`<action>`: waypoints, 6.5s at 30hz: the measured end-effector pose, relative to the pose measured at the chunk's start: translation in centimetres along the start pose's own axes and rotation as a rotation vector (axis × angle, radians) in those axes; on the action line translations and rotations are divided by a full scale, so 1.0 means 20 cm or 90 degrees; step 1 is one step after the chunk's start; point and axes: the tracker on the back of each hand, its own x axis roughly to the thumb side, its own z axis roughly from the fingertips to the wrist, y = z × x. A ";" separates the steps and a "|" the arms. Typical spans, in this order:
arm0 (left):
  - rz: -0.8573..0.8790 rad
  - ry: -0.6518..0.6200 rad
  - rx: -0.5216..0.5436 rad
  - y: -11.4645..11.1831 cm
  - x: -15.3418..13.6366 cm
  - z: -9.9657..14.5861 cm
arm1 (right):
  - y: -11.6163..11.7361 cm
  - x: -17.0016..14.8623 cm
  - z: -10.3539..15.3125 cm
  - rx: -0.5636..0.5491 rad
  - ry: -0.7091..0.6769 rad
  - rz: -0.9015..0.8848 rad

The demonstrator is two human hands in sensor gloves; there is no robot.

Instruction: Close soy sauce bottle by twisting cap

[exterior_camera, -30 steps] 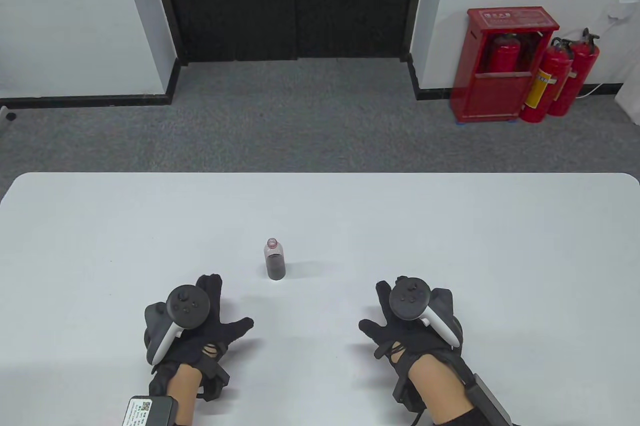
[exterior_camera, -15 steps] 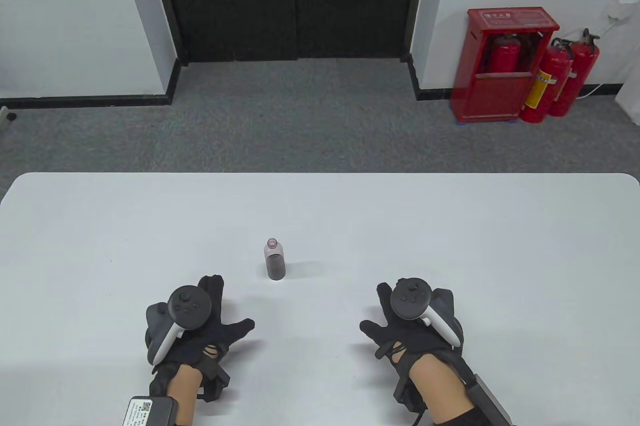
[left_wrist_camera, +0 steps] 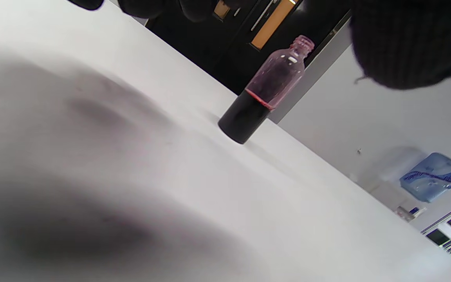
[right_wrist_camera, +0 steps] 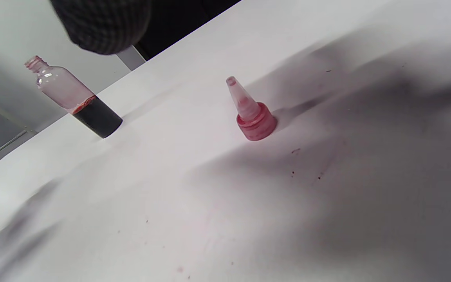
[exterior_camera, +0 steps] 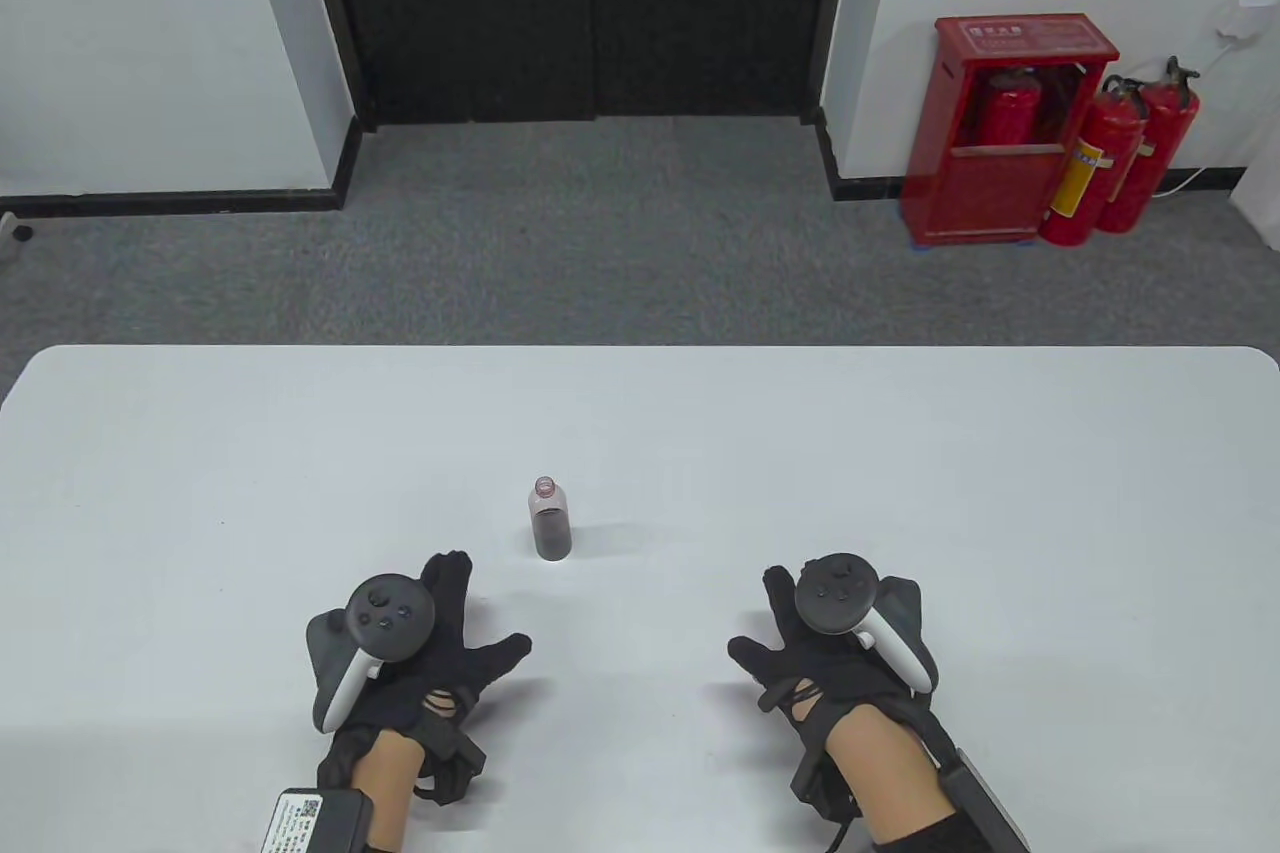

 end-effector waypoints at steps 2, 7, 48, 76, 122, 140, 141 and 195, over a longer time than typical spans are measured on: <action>0.019 0.007 0.000 -0.01 0.00 0.00 | 0.00 0.01 0.00 -0.001 -0.002 0.007; 0.007 0.013 -0.007 -0.05 0.04 -0.04 | 0.01 0.02 0.01 -0.002 -0.009 0.017; 0.122 0.154 -0.063 -0.22 0.08 -0.61 | 0.01 0.04 0.01 0.002 -0.021 0.022; 0.275 -0.048 -0.132 -0.18 0.20 0.04 | 0.02 0.03 0.00 0.016 -0.022 0.035; -0.016 -0.125 -0.134 -0.30 0.28 0.08 | 0.14 0.00 -0.17 0.021 -0.003 0.171; -0.036 -0.130 -0.143 -0.29 0.28 0.08 | -0.02 0.12 0.03 -0.042 -0.120 0.040; -0.038 -0.130 -0.142 -0.29 0.28 0.08 | -0.02 0.13 0.03 -0.042 -0.125 0.039; -0.066 -0.177 -0.215 -0.37 0.33 0.10 | 0.17 0.35 0.14 -0.090 -0.540 0.013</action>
